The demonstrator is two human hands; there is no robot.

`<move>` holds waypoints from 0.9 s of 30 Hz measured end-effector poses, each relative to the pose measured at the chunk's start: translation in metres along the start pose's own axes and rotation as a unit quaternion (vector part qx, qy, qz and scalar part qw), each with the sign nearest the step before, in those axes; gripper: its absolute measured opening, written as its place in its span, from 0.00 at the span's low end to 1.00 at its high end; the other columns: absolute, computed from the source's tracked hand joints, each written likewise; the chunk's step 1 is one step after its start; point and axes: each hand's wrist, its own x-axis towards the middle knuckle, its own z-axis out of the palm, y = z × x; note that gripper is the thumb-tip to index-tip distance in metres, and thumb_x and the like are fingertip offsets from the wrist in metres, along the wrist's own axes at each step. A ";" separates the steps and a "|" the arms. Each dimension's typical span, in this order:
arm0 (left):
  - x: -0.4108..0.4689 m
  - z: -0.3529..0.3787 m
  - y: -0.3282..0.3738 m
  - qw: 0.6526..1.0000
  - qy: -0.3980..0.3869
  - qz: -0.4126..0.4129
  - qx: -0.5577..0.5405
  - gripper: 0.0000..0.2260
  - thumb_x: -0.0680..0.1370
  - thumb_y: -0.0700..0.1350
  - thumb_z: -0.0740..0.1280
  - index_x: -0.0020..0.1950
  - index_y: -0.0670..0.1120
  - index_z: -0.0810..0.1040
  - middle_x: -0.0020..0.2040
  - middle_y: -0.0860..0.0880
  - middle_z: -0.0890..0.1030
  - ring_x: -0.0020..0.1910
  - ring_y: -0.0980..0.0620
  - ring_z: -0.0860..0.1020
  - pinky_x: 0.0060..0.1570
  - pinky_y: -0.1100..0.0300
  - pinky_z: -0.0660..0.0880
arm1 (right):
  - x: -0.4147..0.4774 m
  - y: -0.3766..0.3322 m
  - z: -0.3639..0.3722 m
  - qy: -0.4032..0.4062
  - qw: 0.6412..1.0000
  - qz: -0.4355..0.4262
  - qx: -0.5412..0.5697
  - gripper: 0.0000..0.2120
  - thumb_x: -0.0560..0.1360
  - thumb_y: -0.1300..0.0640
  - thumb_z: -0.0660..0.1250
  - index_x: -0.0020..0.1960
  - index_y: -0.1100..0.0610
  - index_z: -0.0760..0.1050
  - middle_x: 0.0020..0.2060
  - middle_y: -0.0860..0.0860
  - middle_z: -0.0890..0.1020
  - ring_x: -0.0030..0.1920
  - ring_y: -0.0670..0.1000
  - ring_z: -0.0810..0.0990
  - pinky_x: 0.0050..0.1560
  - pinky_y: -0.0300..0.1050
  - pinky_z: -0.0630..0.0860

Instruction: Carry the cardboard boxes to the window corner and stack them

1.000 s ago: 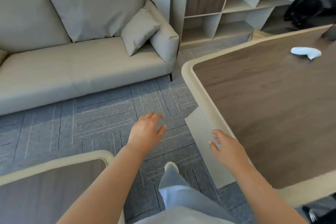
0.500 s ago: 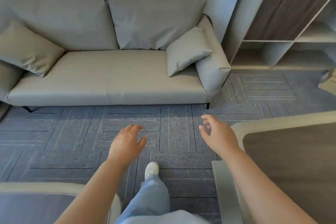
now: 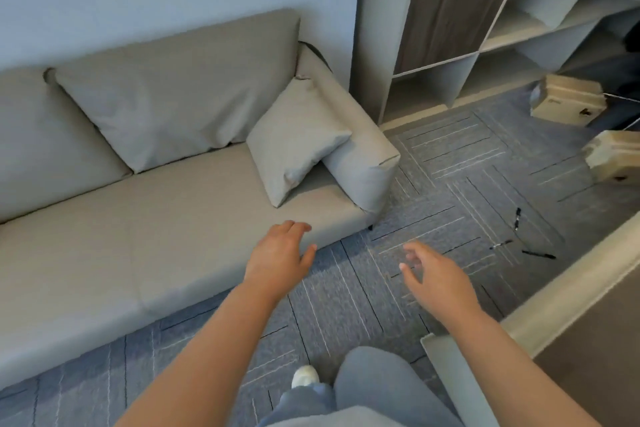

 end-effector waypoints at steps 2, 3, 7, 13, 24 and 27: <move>0.044 -0.002 0.015 0.999 -0.008 0.038 -0.007 0.17 0.78 0.51 0.60 0.66 0.48 0.70 0.63 0.49 0.74 0.62 0.48 0.71 0.58 0.55 0.70 | 0.011 0.015 -0.006 0.011 0.999 0.047 0.008 0.17 0.78 0.49 0.60 0.66 0.51 0.68 0.57 0.47 0.79 0.55 0.49 0.77 0.50 0.45 0.74; 0.065 -0.003 0.024 0.998 -0.015 0.057 -0.009 0.17 0.78 0.51 0.61 0.66 0.48 0.70 0.62 0.49 0.75 0.62 0.48 0.72 0.58 0.55 0.70 | 0.017 0.022 -0.008 0.017 0.997 0.073 0.011 0.17 0.78 0.49 0.60 0.66 0.51 0.68 0.57 0.47 0.79 0.55 0.49 0.78 0.49 0.45 0.74; 0.140 0.002 0.058 0.992 -0.038 0.122 -0.008 0.18 0.78 0.50 0.61 0.66 0.47 0.71 0.62 0.48 0.75 0.62 0.48 0.72 0.58 0.54 0.71 | 0.047 0.052 -0.021 0.034 0.987 0.152 0.042 0.17 0.78 0.49 0.60 0.66 0.50 0.69 0.56 0.46 0.80 0.55 0.48 0.78 0.52 0.47 0.76; 0.230 0.016 0.097 0.986 -0.079 0.145 0.023 0.17 0.78 0.51 0.61 0.65 0.48 0.71 0.61 0.49 0.76 0.61 0.49 0.73 0.54 0.55 0.73 | 0.129 0.092 -0.066 0.073 0.979 0.176 0.070 0.18 0.78 0.50 0.60 0.67 0.52 0.68 0.57 0.48 0.80 0.56 0.50 0.79 0.50 0.48 0.76; 0.367 0.038 0.181 0.973 -0.126 0.186 0.050 0.16 0.78 0.50 0.61 0.65 0.49 0.71 0.61 0.50 0.76 0.61 0.50 0.72 0.57 0.56 0.71 | 0.239 0.160 -0.161 0.153 0.961 0.209 0.102 0.17 0.78 0.50 0.61 0.66 0.53 0.70 0.54 0.49 0.81 0.52 0.52 0.80 0.51 0.51 0.77; 0.419 0.054 0.218 0.965 -0.140 0.218 0.048 0.17 0.78 0.51 0.61 0.65 0.49 0.71 0.62 0.51 0.75 0.61 0.51 0.72 0.57 0.57 0.70 | 0.264 0.186 -0.177 0.158 0.952 0.243 0.103 0.17 0.78 0.50 0.60 0.66 0.52 0.69 0.55 0.50 0.81 0.54 0.52 0.80 0.52 0.51 0.77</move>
